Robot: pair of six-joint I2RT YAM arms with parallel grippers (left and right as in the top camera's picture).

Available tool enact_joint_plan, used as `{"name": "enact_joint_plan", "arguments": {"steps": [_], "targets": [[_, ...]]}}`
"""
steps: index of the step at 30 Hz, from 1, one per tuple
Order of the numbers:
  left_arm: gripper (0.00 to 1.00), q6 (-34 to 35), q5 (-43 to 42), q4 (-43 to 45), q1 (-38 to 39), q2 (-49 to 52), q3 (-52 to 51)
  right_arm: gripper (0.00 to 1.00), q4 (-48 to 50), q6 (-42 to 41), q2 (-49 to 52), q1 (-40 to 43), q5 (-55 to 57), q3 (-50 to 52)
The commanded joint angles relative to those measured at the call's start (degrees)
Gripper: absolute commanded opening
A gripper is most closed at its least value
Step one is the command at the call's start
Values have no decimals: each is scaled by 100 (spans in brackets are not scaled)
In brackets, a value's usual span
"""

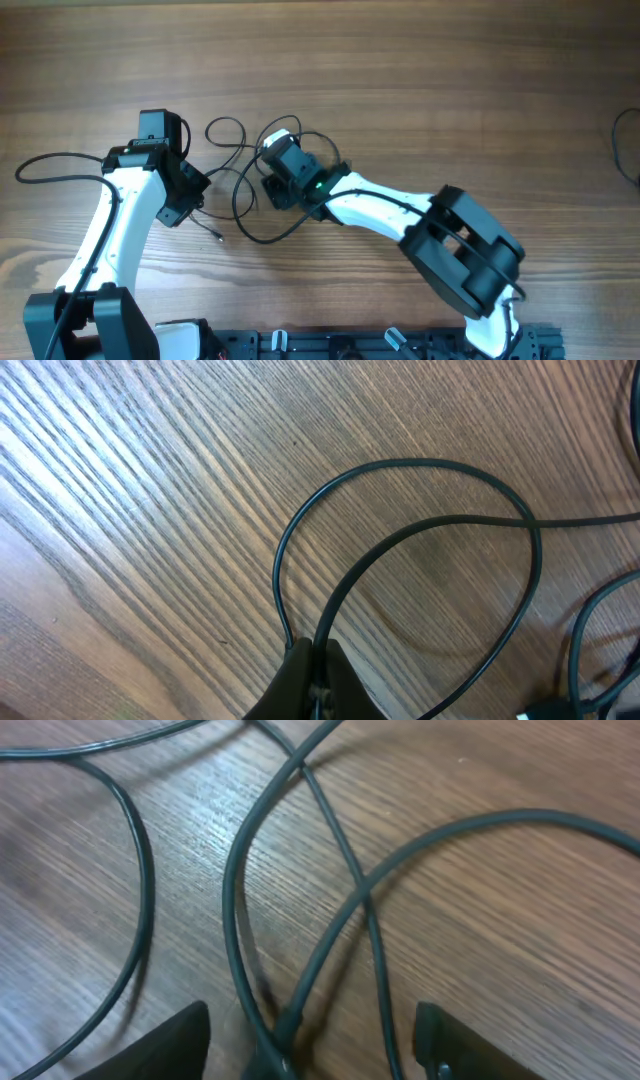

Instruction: Untangle cables

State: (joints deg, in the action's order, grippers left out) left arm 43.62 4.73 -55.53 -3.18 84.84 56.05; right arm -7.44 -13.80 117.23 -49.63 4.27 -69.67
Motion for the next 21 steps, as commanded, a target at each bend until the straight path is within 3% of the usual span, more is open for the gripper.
{"name": "enact_joint_plan", "arguments": {"steps": [1,16,21], "targets": [[4,52,111,-9,-20,-31,15,64,146,184,151,-26,-144,2],[5,52,111,-4,-20,-31,15,42,262,164,151,-46,-153,2],[6,52,111,-4,-20,-31,15,23,354,155,153,-46,-160,4]]}}
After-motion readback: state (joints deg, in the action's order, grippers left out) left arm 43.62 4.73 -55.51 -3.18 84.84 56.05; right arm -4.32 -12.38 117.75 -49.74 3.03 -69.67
